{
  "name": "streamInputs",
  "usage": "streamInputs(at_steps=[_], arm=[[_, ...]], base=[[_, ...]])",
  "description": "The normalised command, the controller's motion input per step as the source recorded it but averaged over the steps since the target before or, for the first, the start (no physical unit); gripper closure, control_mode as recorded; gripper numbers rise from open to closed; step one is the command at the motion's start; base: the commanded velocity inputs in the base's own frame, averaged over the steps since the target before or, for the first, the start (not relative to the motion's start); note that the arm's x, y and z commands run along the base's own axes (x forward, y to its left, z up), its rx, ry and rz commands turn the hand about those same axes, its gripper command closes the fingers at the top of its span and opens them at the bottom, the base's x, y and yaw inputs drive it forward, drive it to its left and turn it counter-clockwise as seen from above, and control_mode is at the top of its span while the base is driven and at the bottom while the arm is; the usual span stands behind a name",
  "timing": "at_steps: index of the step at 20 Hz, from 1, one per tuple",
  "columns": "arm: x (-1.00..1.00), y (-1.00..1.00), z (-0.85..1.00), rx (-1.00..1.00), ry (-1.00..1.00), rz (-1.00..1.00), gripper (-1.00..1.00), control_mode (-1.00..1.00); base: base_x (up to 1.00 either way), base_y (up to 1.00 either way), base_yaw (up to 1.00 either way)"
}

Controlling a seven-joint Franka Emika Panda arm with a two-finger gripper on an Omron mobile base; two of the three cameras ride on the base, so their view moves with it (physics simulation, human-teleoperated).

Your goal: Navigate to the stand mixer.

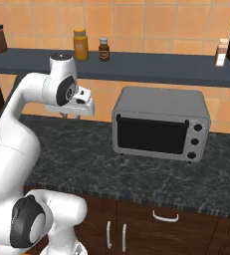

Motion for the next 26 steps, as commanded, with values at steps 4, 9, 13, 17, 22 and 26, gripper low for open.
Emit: streamInputs(at_steps=[4, 9, 13, 17, 22, 26], arm=[[-0.81, -0.09, 0.0, 0.0, -0.01, -0.02, -1.0, -1.0], [-1.0, -0.01, 0.0, -0.03, -0.1, -0.04, -1.0, -1.0], [-0.8, -0.03, 0.0, -0.13, -0.23, -0.08, -1.0, -1.0], [-0.23, -0.06, 0.0, -0.01, -0.06, -0.03, -1.0, 1.0], [0.0, 0.0, 0.0, 0.0, 0.0, 0.0, -1.0, 1.0], [0.0, 0.0, 0.0, 0.0, 0.0, 0.0, -1.0, 1.0]], base=[[0.0, 0.0, 0.0], [0.0, 0.0, 0.0], [0.0, 0.0, 0.0], [-0.74, -0.46, -0.17], [-0.27, -0.54, -0.67], [0.0, -0.26, -0.93]])
